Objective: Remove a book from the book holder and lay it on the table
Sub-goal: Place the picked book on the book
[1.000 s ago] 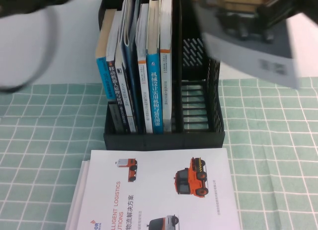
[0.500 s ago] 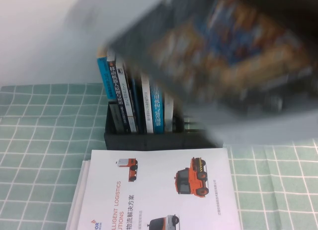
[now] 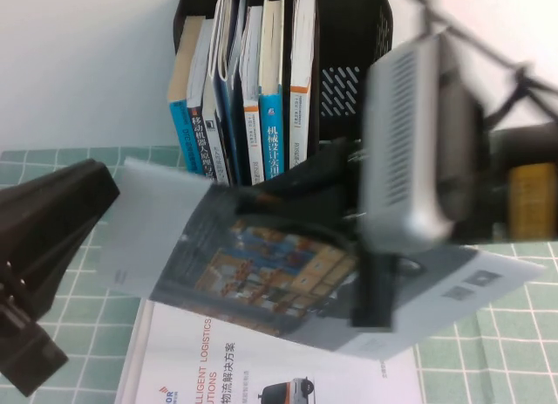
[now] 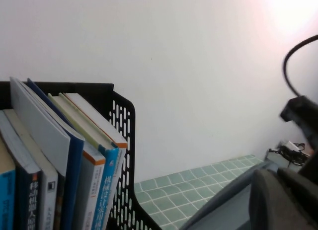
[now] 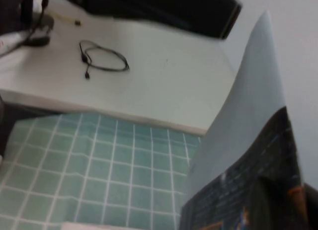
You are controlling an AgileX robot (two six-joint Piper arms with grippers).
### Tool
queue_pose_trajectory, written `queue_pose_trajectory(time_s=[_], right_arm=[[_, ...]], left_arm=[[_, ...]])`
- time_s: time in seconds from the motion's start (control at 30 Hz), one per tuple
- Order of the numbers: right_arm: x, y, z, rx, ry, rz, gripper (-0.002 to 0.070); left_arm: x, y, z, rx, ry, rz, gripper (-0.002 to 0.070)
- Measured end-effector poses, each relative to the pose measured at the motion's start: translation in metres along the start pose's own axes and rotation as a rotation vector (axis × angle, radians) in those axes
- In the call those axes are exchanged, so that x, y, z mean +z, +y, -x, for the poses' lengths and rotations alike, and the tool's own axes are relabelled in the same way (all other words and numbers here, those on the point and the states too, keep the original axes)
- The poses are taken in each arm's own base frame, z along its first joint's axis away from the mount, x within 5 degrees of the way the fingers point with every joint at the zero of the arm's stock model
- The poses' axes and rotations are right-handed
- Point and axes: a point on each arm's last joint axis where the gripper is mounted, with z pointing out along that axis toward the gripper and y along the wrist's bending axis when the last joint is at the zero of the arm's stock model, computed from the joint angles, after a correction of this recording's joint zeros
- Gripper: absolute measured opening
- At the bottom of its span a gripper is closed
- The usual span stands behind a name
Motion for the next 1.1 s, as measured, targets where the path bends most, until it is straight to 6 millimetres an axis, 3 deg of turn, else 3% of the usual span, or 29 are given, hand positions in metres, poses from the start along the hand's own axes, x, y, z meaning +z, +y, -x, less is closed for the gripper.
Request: queue_pose_trajectory(time_s=[0.2, 0.6, 1.1], right_arm=[[0.047, -0.012, -0.042, -0.165, 0.184, -0.124, 0.0017], [0.085, -0.008, -0.092, -0.173, 0.290, -0.033, 0.0017], [0.097, 0.004, -0.107, -0.096, 0.271, 0.090, 0.0036]], left_arm=[[0.000, 0.000, -0.001, -0.019, -0.008, -0.011, -0.0003], [0.001, 0.004, -0.008, 0.036, 0.032, 0.027, -0.0003], [0.001, 0.004, -0.008, 0.038, 0.032, 0.027, -0.0003]])
